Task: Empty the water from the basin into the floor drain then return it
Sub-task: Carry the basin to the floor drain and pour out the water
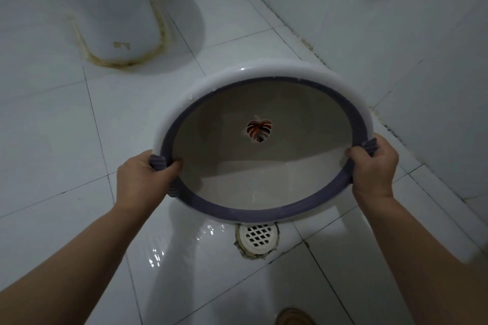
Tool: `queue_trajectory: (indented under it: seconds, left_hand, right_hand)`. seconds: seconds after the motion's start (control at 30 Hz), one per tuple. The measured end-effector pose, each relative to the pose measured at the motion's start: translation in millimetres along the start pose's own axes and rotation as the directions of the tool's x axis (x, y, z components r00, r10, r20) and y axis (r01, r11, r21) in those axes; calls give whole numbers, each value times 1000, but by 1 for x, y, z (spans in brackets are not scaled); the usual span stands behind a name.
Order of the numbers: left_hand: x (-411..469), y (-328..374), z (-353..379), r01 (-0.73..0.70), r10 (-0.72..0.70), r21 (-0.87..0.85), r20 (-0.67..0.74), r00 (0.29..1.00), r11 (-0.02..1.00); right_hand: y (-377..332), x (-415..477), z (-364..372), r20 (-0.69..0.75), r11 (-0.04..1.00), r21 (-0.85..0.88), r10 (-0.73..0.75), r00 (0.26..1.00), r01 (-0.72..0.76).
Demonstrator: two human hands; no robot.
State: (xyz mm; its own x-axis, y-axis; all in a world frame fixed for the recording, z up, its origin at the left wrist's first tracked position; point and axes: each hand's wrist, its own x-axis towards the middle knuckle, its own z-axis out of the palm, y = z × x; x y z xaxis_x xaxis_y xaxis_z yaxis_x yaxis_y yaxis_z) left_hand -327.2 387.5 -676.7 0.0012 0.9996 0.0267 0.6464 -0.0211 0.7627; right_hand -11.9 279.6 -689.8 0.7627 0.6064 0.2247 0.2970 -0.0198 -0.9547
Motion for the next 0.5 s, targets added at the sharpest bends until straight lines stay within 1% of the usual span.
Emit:
queue_trajectory:
  seconds: [0.23,0.5]
  left_hand:
    - [0,0,-1,-39,37,25,73,997,999]
    - [-3,-2,-5,17,-19,16,126,992,1000]
  right_hand:
    - [3,1,-5,-9,1000,15,5,1000,-5]
    - [4,2,-7,-5,999,-22,-25,1000,25]
